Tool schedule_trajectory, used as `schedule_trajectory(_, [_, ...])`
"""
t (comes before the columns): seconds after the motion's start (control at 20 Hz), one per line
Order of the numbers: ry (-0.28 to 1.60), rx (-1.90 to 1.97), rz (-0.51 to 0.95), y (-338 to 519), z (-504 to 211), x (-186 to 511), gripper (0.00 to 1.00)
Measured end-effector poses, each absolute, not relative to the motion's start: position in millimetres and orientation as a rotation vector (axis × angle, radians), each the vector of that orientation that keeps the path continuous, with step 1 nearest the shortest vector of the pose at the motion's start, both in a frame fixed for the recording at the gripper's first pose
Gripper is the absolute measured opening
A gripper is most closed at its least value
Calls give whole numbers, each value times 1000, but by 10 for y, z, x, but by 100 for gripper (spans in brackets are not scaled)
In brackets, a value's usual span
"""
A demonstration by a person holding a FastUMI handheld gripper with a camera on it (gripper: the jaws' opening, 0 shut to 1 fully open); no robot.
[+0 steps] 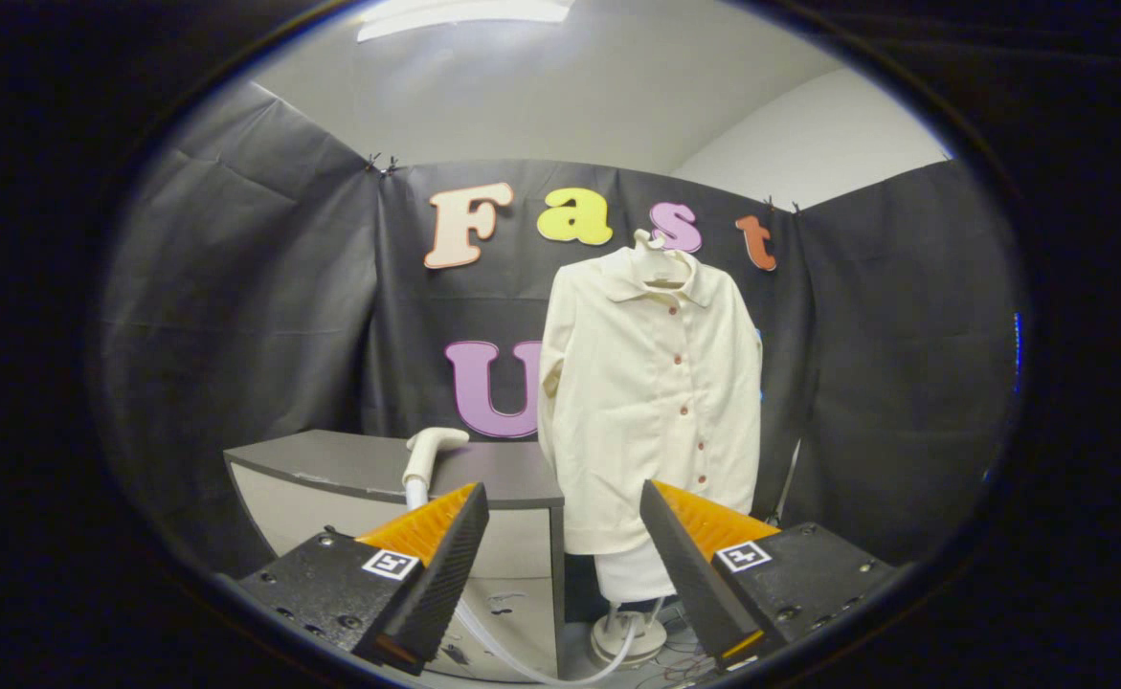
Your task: Iron the clothes twice with a garment steamer, once on the left side and once on the right side.
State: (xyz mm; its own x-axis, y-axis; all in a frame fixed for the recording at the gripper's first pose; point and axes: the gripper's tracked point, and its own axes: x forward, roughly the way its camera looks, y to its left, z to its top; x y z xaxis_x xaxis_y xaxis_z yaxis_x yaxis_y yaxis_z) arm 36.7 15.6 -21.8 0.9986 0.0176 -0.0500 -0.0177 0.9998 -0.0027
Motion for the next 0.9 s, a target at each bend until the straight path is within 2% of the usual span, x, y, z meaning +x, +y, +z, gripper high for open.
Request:
schedule_trajectory(0.4, [126,86,109,569,-236,1020,97])
schedule_trajectory(0.9, [344,134,225,1299,-572,2214,97])
